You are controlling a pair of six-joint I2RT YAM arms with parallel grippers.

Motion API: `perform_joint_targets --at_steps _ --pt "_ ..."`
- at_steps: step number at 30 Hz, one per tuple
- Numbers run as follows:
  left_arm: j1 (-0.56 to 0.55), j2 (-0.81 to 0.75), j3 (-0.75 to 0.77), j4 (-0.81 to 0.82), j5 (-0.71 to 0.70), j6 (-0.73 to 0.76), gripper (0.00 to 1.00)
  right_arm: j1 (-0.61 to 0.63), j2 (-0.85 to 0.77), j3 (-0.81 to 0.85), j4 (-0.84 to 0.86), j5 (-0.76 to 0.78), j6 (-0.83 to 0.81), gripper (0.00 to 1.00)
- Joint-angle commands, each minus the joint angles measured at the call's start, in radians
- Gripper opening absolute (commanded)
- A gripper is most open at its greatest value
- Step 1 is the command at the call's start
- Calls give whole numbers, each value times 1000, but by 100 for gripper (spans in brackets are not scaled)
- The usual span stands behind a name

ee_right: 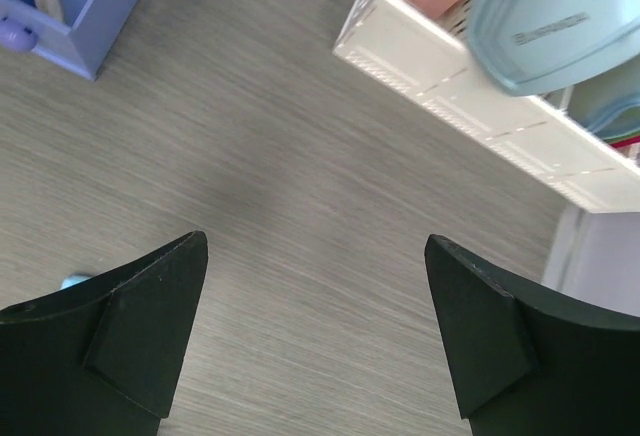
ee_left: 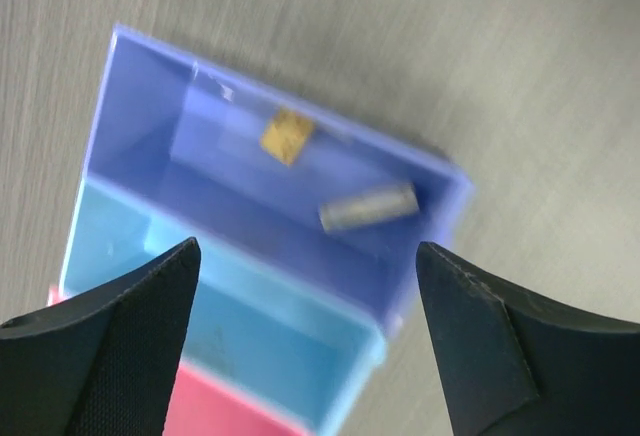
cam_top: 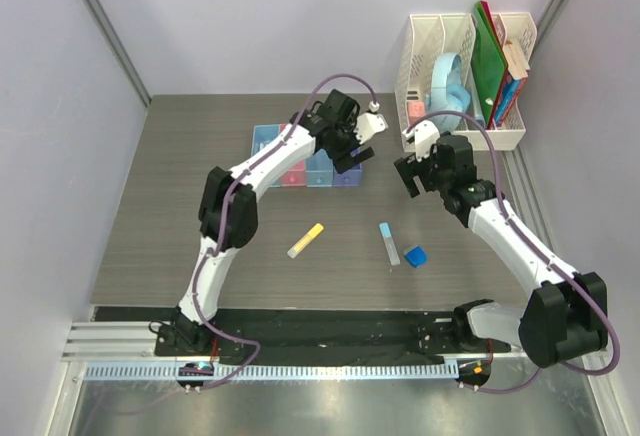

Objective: Sort the stationery into containers
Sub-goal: Pick up the stationery from the center of the board.

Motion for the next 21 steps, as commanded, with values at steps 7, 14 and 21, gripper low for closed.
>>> perform_joint_targets --at_steps 7,14,21 --pt "-7 -479 -635 -103 4 45 96 2 159 -18 -9 -152 137 93" --pt "-19 -527 -849 -98 50 -25 100 37 288 -7 -40 -186 182 91" --pt "-77 -504 -873 -100 53 -93 100 127 323 -2 -67 -169 170 90"
